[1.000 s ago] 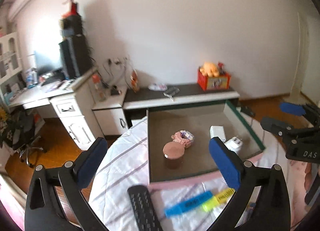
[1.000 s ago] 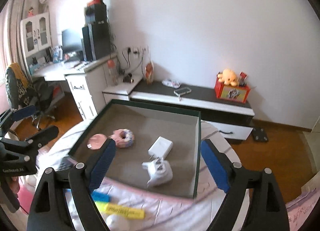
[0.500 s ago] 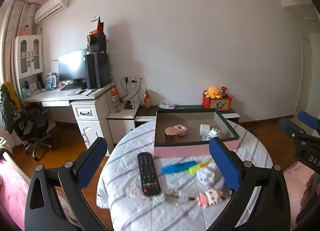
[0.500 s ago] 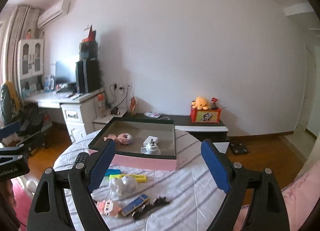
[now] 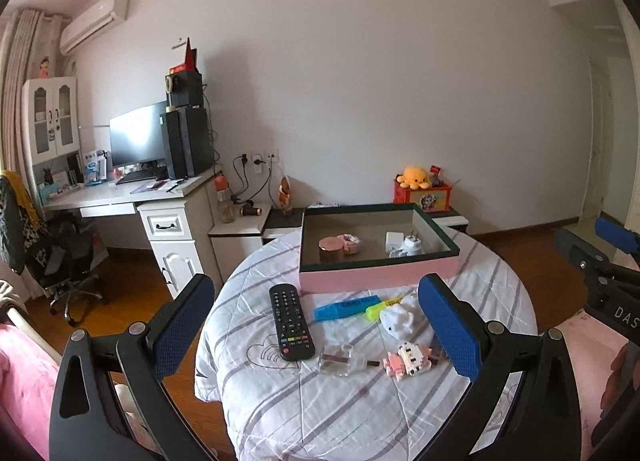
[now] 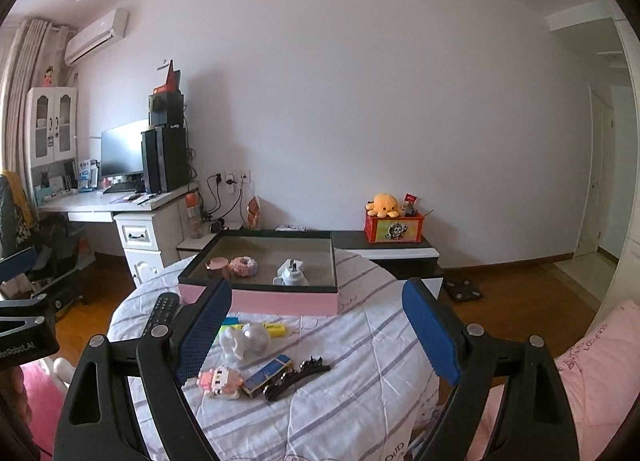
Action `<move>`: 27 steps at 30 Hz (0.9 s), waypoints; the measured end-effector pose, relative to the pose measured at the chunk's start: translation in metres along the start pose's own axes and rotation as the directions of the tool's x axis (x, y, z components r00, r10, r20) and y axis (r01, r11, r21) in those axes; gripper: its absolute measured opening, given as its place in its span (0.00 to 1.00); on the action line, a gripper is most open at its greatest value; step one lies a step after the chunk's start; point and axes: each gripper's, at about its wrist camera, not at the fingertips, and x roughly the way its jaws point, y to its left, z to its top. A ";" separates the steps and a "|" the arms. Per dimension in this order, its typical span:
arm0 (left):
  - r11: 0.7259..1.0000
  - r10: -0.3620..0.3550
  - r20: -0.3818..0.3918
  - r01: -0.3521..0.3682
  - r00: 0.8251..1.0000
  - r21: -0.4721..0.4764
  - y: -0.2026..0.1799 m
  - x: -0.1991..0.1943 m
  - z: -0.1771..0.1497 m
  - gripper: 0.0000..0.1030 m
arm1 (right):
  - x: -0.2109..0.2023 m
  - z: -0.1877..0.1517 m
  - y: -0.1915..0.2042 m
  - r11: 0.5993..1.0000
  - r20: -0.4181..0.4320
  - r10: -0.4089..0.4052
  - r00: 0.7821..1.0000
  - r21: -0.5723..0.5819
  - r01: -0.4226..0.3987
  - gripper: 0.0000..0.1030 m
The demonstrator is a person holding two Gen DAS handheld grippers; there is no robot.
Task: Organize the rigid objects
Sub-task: 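Withdraw both tools from the box back over the bed, then grasp the glass bottle with the left tool while the right tool grasps the white-pink block figure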
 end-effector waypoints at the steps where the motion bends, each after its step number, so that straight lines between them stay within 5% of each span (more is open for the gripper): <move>1: 1.000 0.002 0.000 -0.002 1.000 0.006 -0.001 0.000 -0.001 1.00 | 0.000 -0.001 0.001 1.000 -0.002 -0.001 1.000 -0.003 0.001 0.86; 9: 1.000 0.002 -0.023 -0.002 1.000 0.023 0.001 0.006 -0.008 1.00 | 0.008 -0.007 -0.004 1.000 -0.042 -0.007 0.999 0.001 0.007 0.86; 17: 1.000 0.005 -0.126 -0.004 0.992 0.004 0.012 0.035 -0.037 1.00 | 0.033 -0.031 -0.008 1.000 -0.129 -0.015 0.991 0.015 0.017 0.86; 27: 0.995 -0.100 -0.287 0.091 0.953 -0.046 0.011 0.083 -0.075 1.00 | 0.094 -0.087 -0.009 1.000 -0.342 -0.008 0.940 0.011 0.013 0.86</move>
